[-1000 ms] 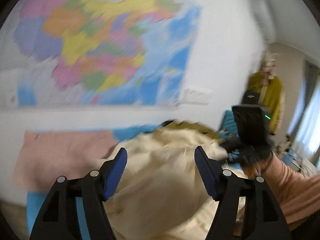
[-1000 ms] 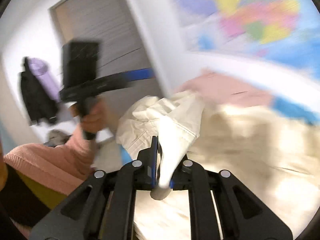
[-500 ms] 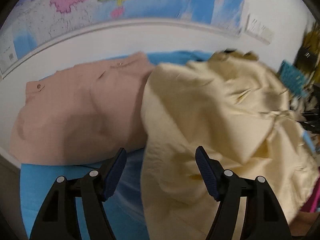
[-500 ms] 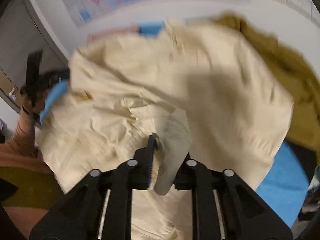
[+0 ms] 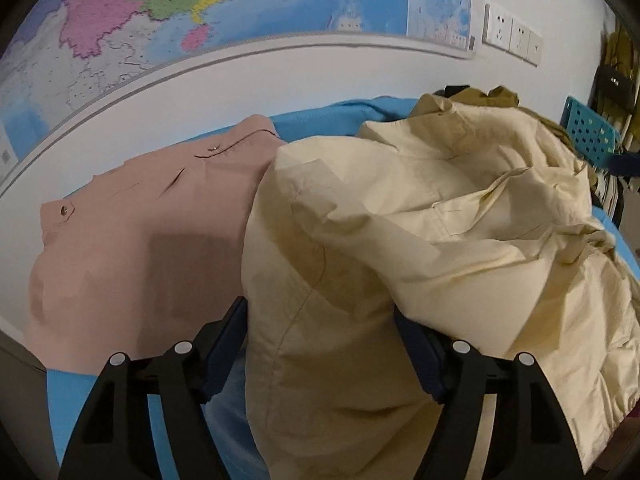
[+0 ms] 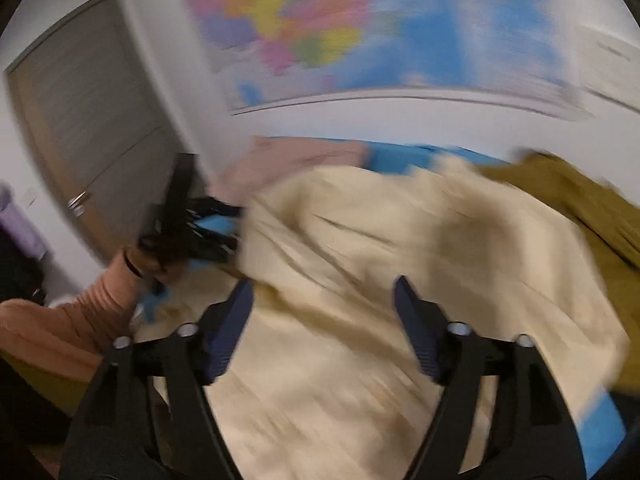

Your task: Fold large clothes

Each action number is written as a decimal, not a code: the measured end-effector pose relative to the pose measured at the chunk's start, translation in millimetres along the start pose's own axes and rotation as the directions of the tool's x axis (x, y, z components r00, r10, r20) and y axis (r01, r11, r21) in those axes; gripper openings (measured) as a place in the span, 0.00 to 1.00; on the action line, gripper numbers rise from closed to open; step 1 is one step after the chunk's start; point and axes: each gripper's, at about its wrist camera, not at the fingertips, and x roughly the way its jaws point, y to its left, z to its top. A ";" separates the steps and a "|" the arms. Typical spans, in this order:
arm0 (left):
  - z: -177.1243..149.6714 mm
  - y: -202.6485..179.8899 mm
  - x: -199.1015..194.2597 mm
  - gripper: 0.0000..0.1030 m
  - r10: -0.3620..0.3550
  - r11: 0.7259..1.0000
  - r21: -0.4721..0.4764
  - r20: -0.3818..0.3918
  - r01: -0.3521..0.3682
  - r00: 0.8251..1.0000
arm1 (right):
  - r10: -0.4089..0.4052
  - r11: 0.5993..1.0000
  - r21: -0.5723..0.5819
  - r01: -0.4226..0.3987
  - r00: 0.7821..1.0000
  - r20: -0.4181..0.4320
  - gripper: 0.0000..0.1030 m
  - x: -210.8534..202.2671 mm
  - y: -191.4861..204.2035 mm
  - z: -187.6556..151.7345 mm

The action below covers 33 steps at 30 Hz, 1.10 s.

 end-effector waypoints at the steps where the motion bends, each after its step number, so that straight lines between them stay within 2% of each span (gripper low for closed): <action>1: -1.7 -0.7 -2.1 0.71 -0.002 1.000 -0.007 0.002 0.002 1.000 | 0.025 1.000 -0.006 -0.026 1.000 -0.014 0.71 17.3 4.3 9.6; 5: -15.4 0.2 -14.7 0.71 -0.021 0.999 -0.033 0.017 0.022 1.000 | 0.077 0.997 -0.019 -0.080 0.987 -0.138 0.73 113.9 23.2 54.2; 9: -31.5 3.0 -23.0 0.73 -0.028 0.999 -0.026 0.021 0.028 0.999 | 0.047 0.998 -0.022 -0.054 0.969 -0.241 0.74 174.0 27.9 65.9; 10: -35.2 4.6 -22.8 0.74 -0.047 0.998 -0.032 0.016 0.047 0.999 | 0.000 0.999 -0.052 -0.014 0.967 -0.256 0.74 185.5 27.8 67.8; 11: -37.4 5.8 -21.9 0.74 -0.058 0.998 -0.036 0.013 0.059 0.998 | -0.037 0.998 -0.067 0.020 0.963 -0.267 0.64 194.0 24.5 70.0; 12: -40.7 7.8 -20.7 0.74 -0.070 0.997 -0.041 0.008 0.070 0.998 | -0.019 0.999 -0.035 0.009 0.960 -0.280 0.49 198.6 16.8 71.9; 13: -43.7 10.2 -19.3 0.74 -0.080 0.996 -0.047 0.005 0.080 0.997 | 0.035 0.999 0.022 -0.030 0.957 -0.288 0.24 200.3 8.1 73.3; 14: -47.0 13.3 -17.6 0.74 -0.095 0.994 -0.057 0.001 0.095 0.995 | 0.094 0.994 0.076 -0.077 0.962 -0.258 0.14 193.6 -2.7 77.5; 15: -52.2 18.3 -14.5 0.74 -0.119 0.990 -0.079 -0.008 0.118 0.993 | 0.121 0.991 0.077 -0.108 0.973 -0.195 0.11 178.8 -9.6 85.4; 18: -64.0 29.0 -12.3 0.77 -0.149 0.983 -0.112 0.000 0.148 0.989 | 0.217 0.971 0.116 -0.210 0.975 -0.056 0.07 146.3 -22.7 106.2; 19: -66.9 33.3 -13.2 0.78 -0.173 0.977 -0.125 0.007 0.173 0.985 | 0.216 0.972 0.098 -0.212 0.976 -0.040 0.07 142.0 -21.5 108.4; 21: -69.3 40.8 -15.9 0.78 -0.206 0.968 -0.146 0.011 0.205 0.979 | 0.159 0.987 0.032 -0.157 0.985 -0.063 0.07 157.0 -14.7 110.4; 24: -68.0 43.1 -17.9 0.78 -0.161 0.980 -0.118 0.001 0.160 0.987 | 0.078 0.996 0.040 -0.074 0.990 -0.120 0.11 195.6 -20.7 104.0; 27: -56.1 44.2 -20.7 0.78 -0.154 0.982 -0.108 0.003 0.153 0.988 | 0.011 0.997 0.080 0.001 0.989 -0.149 0.33 218.2 -30.1 100.1; 28: -51.6 44.1 -22.4 0.79 -0.146 0.984 -0.104 0.012 0.146 0.989 | 0.022 0.994 0.110 -0.008 0.991 -0.131 0.45 211.5 -34.2 100.0; 30: -39.4 42.9 -25.7 0.80 -0.131 0.987 -0.091 0.032 0.133 0.991 | -0.009 0.995 0.097 0.017 0.997 -0.082 0.53 182.4 -35.0 98.6; 32: -30.6 40.2 -27.6 0.80 -0.115 0.990 -0.077 0.049 0.119 0.992 | -0.023 0.996 0.086 0.025 0.999 -0.026 0.73 140.1 -37.0 91.0; 33: -29.3 38.7 -28.4 0.80 -0.107 0.991 -0.070 0.057 0.111 0.993 | -0.033 0.996 0.085 0.033 0.999 -0.002 0.72 110.3 -40.0 81.9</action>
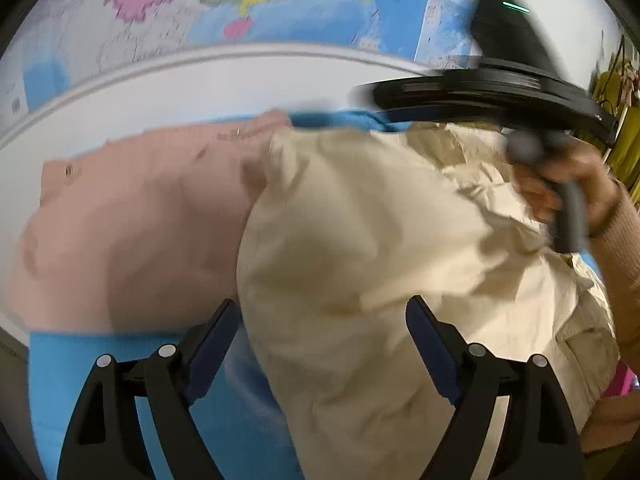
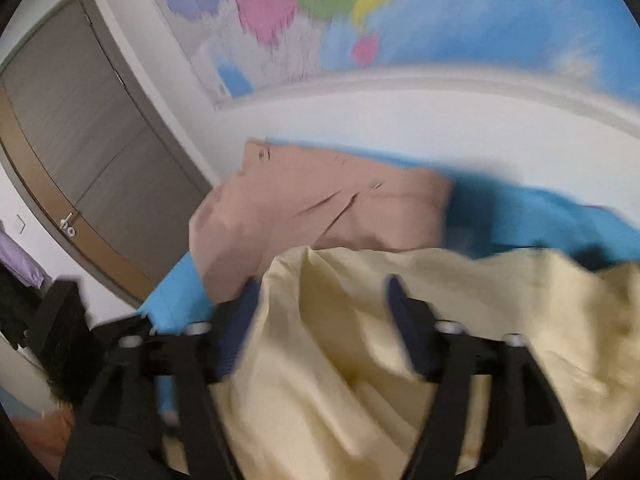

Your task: Fold large clothes

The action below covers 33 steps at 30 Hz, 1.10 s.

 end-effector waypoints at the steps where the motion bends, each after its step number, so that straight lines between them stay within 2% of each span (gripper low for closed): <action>1: 4.7 -4.1 0.6 0.80 0.003 1.000 0.016 0.008 -0.003 1.000 | -0.020 1.000 -0.003 0.020 1.000 0.013 0.72 -20.7 -3.7 -6.8; 3: 9.4 -10.8 2.6 0.80 0.007 0.999 0.043 0.011 -0.008 1.000 | -0.078 0.997 0.003 0.078 0.996 0.049 0.80 -78.7 -18.0 -36.3; 5: 19.5 -19.2 10.3 0.80 0.039 0.997 0.073 0.009 -0.039 0.999 | -0.162 0.986 0.048 0.159 0.986 0.043 0.82 -116.6 -33.8 -64.7; 9: 36.0 -27.8 30.3 0.81 0.096 0.989 0.110 -0.006 -0.095 0.995 | -0.331 0.924 0.194 0.330 0.943 -0.025 0.82 -177.8 -74.0 -142.4; 12: 45.6 -27.9 45.4 0.79 0.109 0.988 0.114 -0.027 -0.105 0.994 | -0.343 0.896 0.277 0.346 0.937 -0.061 0.84 -199.5 -88.2 -187.1; 14: 49.3 -26.6 55.9 0.70 0.124 0.987 0.106 -0.052 -0.118 0.991 | -0.349 0.886 0.300 0.355 0.934 -0.074 0.85 -203.9 -90.7 -207.8; 16: 50.5 -31.0 64.0 0.64 0.128 0.987 0.101 -0.065 -0.122 0.990 | -0.331 0.878 0.338 0.339 0.940 -0.083 0.85 -200.1 -95.8 -221.3; 18: 52.3 -32.4 68.3 0.62 0.155 0.984 0.096 -0.073 -0.147 0.985 | -0.304 0.881 0.350 0.318 0.948 -0.096 0.76 -190.9 -98.8 -230.6; 19: 53.1 -33.4 69.9 0.60 0.165 0.983 0.096 -0.073 -0.157 0.984 | -0.313 0.883 0.336 0.327 0.945 -0.097 0.67 -185.9 -98.6 -232.6; 20: 53.6 -33.9 70.7 0.58 0.175 0.982 0.091 -0.071 -0.168 0.982 | -0.302 0.894 0.324 0.310 0.950 -0.075 0.43 -186.2 -97.8 -232.0; 21: 53.7 -33.6 71.0 0.56 0.184 0.980 0.086 -0.070 -0.178 0.980 | -0.293 0.900 0.321 0.296 0.954 -0.059 0.32 -186.4 -98.0 -231.4; 22: 54.1 -33.5 70.7 0.53 0.195 0.979 0.078 -0.068 -0.190 0.978 | -0.306 0.896 0.321 0.306 0.951 -0.054 0.05 -186.8 -97.0 -230.4; 25: 58.2 -28.9 64.3 0.46 0.176 0.984 0.038 -0.062 -0.174 0.982 | -0.309 0.917 0.279 0.286 0.950 0.040 0.03 -207.7 -85.2 -219.4; 28: 67.2 -25.1 53.9 0.44 0.132 0.991 -0.003 -0.038 -0.132 0.991 | -0.358 0.920 0.220 0.323 0.923 0.139 0.02 -233.3 -69.3 -192.4; 30: 80.4 -25.1 49.7 0.44 0.132 0.991 -0.036 -0.002 -0.132 0.991 | -0.406 0.909 0.182 0.374 0.893 0.194 0.02 -245.7 -65.1 -172.2; 33: 93.4 -29.0 56.1 0.44 0.174 0.984 -0.051 0.025 -0.173 0.984 | -0.446 0.890 0.196 0.412 0.876 0.185 0.02 -236.5 -82.7 -159.2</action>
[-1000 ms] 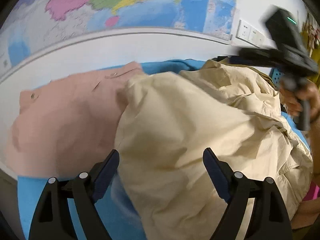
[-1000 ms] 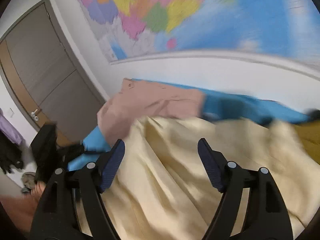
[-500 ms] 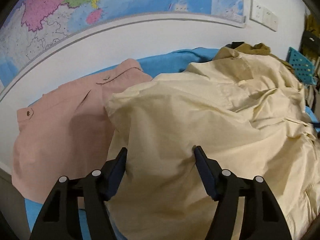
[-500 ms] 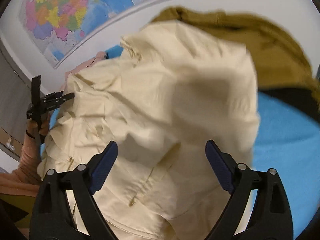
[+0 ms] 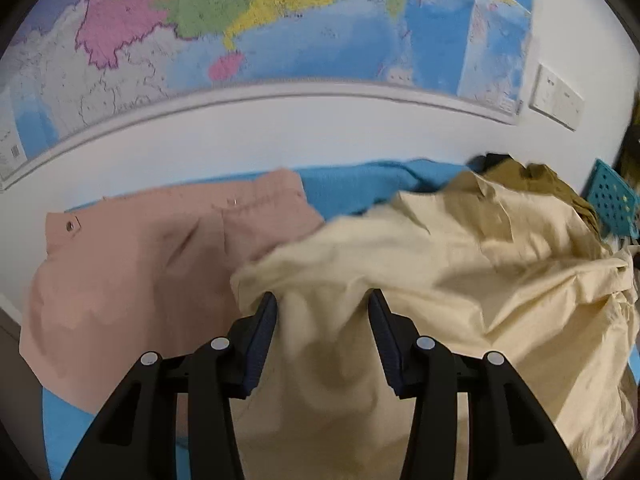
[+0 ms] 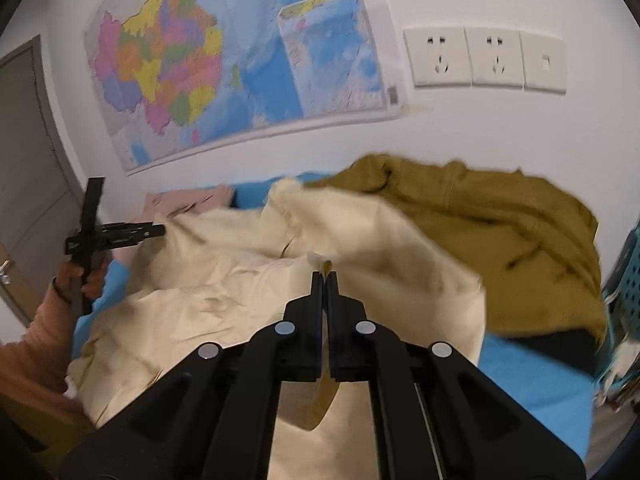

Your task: Fold large clothes

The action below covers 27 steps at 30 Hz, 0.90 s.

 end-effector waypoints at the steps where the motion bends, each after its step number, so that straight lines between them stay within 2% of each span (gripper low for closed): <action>1: 0.8 -3.5 8.5 0.44 0.036 0.999 0.011 -0.013 -0.036 0.999 | -0.016 1.000 0.007 0.016 1.000 -0.017 0.02 8.1 -3.1 -1.1; 4: -5.9 -11.2 25.0 0.44 0.093 0.994 0.056 -0.052 -0.090 0.994 | -0.070 0.997 0.034 0.074 0.990 -0.119 0.02 48.7 -17.5 -17.0; 6: -10.2 -11.3 23.9 0.49 0.099 0.993 0.076 -0.049 -0.095 0.994 | -0.077 0.994 0.060 0.089 0.980 -0.182 0.02 74.1 -23.5 -33.7; 7: -11.0 -9.4 19.6 0.58 0.087 0.994 0.072 -0.048 -0.084 0.995 | -0.072 0.993 0.078 0.088 0.978 -0.193 0.03 80.5 -24.5 -39.0; 8: -12.1 -8.6 10.5 0.61 0.066 0.995 0.073 -0.032 -0.063 0.997 | -0.069 0.992 0.089 0.087 0.979 -0.192 0.04 81.1 -26.2 -42.4; 9: -13.0 -9.3 4.0 0.61 0.051 0.995 0.083 -0.019 -0.049 0.999 | -0.067 0.992 0.091 0.085 0.980 -0.186 0.04 79.7 -26.8 -43.6; 11: -17.9 -16.3 -16.4 0.66 -0.018 0.992 0.126 -0.001 0.018 1.000 | -0.095 0.990 0.084 0.110 0.982 -0.164 0.14 70.7 -25.8 -40.9; 13: -26.1 -29.2 -30.2 0.70 -0.078 0.979 0.188 0.009 0.075 0.997 | -0.103 0.990 0.087 0.114 0.987 -0.122 0.15 56.0 -23.0 -36.6; 16: -38.7 -50.6 -29.7 0.70 -0.124 0.954 0.272 -0.036 0.129 0.992 | -0.055 0.996 0.065 0.057 0.998 -0.042 0.26 28.4 -7.5 -30.2; 18: -44.9 -63.3 -17.6 0.70 -0.094 0.942 0.318 -0.067 0.110 0.993 | 0.012 0.999 0.036 -0.011 0.999 -0.034 0.28 24.4 7.1 -25.7; 19: -46.2 -68.0 -9.3 0.70 -0.082 0.937 0.332 -0.088 0.107 0.993 | 0.039 0.999 0.012 -0.039 0.998 -0.045 0.32 27.5 16.2 -25.2; 21: -46.3 -71.6 7.9 0.69 -0.064 0.938 0.331 -0.129 0.104 0.990 | 0.069 0.997 -0.034 -0.073 0.993 -0.099 0.31 43.3 30.5 -26.1; 24: -45.1 -69.4 30.5 0.69 -0.053 0.945 0.309 -0.174 0.106 0.983 | 0.066 0.996 -0.041 -0.074 0.981 -0.182 0.32 74.4 32.9 -31.9; 27: -45.6 -67.6 42.4 0.69 -0.045 0.950 0.296 -0.184 0.099 0.982 | 0.061 0.998 -0.015 -0.067 0.966 -0.250 0.23 105.5 19.8 -38.2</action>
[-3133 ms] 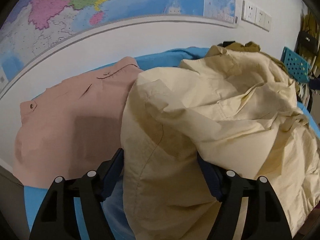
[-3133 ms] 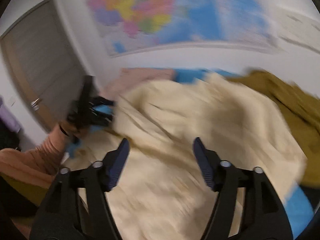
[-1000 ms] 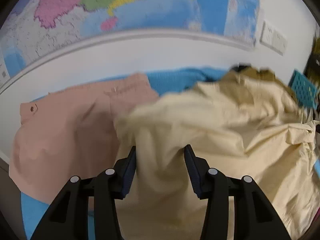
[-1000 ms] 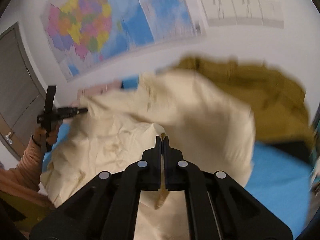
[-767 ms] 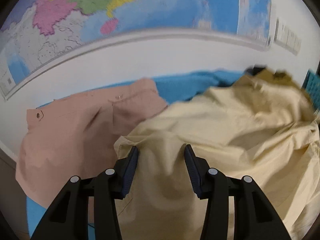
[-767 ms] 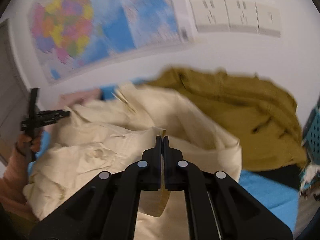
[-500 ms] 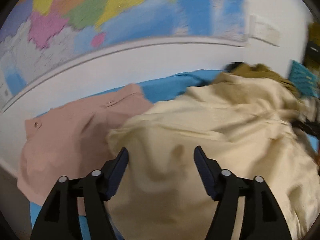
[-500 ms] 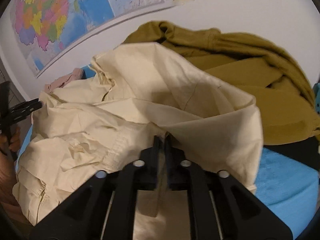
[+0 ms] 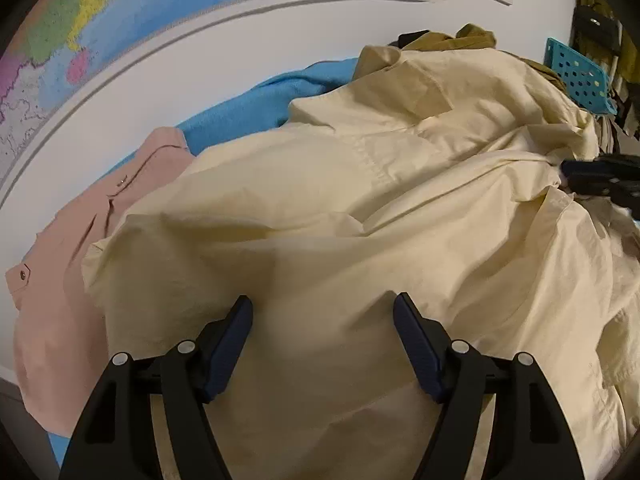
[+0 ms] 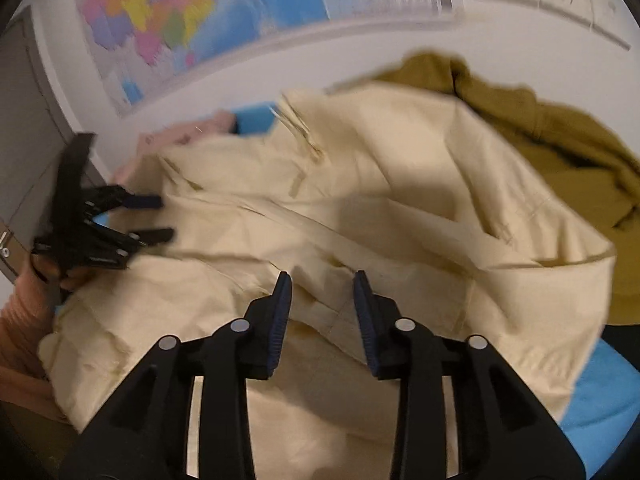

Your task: Fold large clothes

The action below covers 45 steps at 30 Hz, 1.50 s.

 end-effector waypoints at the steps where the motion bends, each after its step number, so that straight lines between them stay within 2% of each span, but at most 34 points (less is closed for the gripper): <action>1: -0.2 -0.7 2.4 0.69 0.004 1.000 -0.001 0.000 -0.004 1.000 | 0.007 1.000 0.019 -0.007 1.000 -0.008 0.20 5.6 -5.3 0.7; 2: -0.5 -1.5 4.4 0.70 0.010 1.000 -0.005 -0.002 -0.010 1.000 | 0.007 1.000 0.025 -0.007 1.000 -0.009 0.17 6.2 -8.2 -1.4; 4: 0.6 -3.7 5.2 0.70 0.022 1.000 0.000 -0.001 -0.022 1.000 | 0.011 0.999 0.030 -0.011 1.000 -0.008 0.17 3.2 -8.1 -2.5; 6: 0.2 -2.2 -0.8 0.70 0.040 0.999 -0.003 0.005 -0.040 0.999 | 0.000 0.999 0.032 0.000 1.000 0.018 0.23 -10.4 -3.5 -2.9; 7: 0.0 -0.3 -6.5 0.69 0.038 0.999 -0.010 0.018 -0.037 0.999 | -0.008 1.000 0.029 0.007 0.999 0.035 0.34 -16.0 -0.1 -2.1; 11: -10.3 5.2 -48.4 0.70 -0.035 0.999 -0.023 0.116 0.038 0.993 | 0.042 0.998 -0.059 -0.037 0.995 0.089 0.36 -45.7 26.0 -5.0; 13: -15.0 1.4 -60.4 0.70 -0.079 0.997 0.001 0.143 0.080 0.986 | 0.072 0.992 -0.109 -0.064 0.995 0.073 0.36 -45.9 40.4 -6.6; 15: -20.8 -6.0 -58.8 0.71 -0.106 0.994 0.027 0.123 0.103 0.987 | 0.072 0.986 -0.151 -0.069 0.997 0.017 0.36 -30.1 51.6 -9.1; 19: -30.1 -15.5 -28.5 0.73 -0.055 0.998 0.043 0.025 0.053 0.998 | 0.035 0.992 -0.120 -0.044 0.996 -0.078 0.34 8.5 42.9 -13.6; 22: -29.2 -12.0 -16.5 0.73 -0.054 0.998 0.018 0.011 0.054 0.998 | 0.081 0.995 -0.053 -0.085 0.994 -0.073 0.35 7.7 31.3 -14.1; 24: -28.2 -10.1 -19.2 0.73 -0.049 0.999 0.008 0.018 0.049 0.999 | 0.068 0.997 -0.041 -0.070 0.997 -0.046 0.37 -6.5 31.0 -15.8; 27: -33.3 -12.7 -37.6 0.73 -0.002 1.000 0.026 0.062 0.000 0.998 | 0.079 0.994 -0.069 -0.080 0.997 -0.007 0.41 -30.3 40.3 -21.2; 30: -42.6 -15.7 -59.8 0.73 -0.033 0.999 0.041 0.115 0.028 0.993 | 0.128 0.986 -0.108 -0.127 0.992 0.002 0.42 -45.0 54.0 -28.6; 32: -50.3 -18.6 -73.8 0.73 -0.092 0.995 0.053 0.147 0.085 0.985 | 0.139 0.982 -0.126 -0.142 0.990 -0.033 0.42 -38.9 63.6 -34.8; 33: -51.8 -21.6 -75.0 0.73 -0.100 0.994 0.060 0.147 0.092 0.984 | 0.130 0.982 -0.129 -0.136 0.990 -0.052 0.42 -33.2 65.4 -37.4; 36: -62.5 -31.2 -63.3 0.73 -0.103 0.992 0.085 0.094 0.095 0.990 | 0.119 0.987 -0.090 -0.130 0.986 -0.120 0.42 -8.9 59.8 -45.5; 39: -67.4 -34.1 -42.5 0.74 -0.043 0.996 0.073 0.029 0.041 0.999 | 0.142 0.987 -0.055 -0.148 0.984 -0.107 0.42 -10.1 57.2 -43.1; 41: -69.5 -33.3 -47.9 0.74 -0.027 0.998 0.050 0.051 0.025 0.998 | 0.152 0.987 -0.034 -0.154 0.986 -0.062 0.48 -26.6 55.4 -42.4; 45: -82.6 -23.8 -75.8 0.76 -0.053 0.998 -0.010 0.137 0.055 0.989 | 0.135 0.991 -0.019 -0.135 0.991 0.006 0.56 -61.9 48.6 -50.3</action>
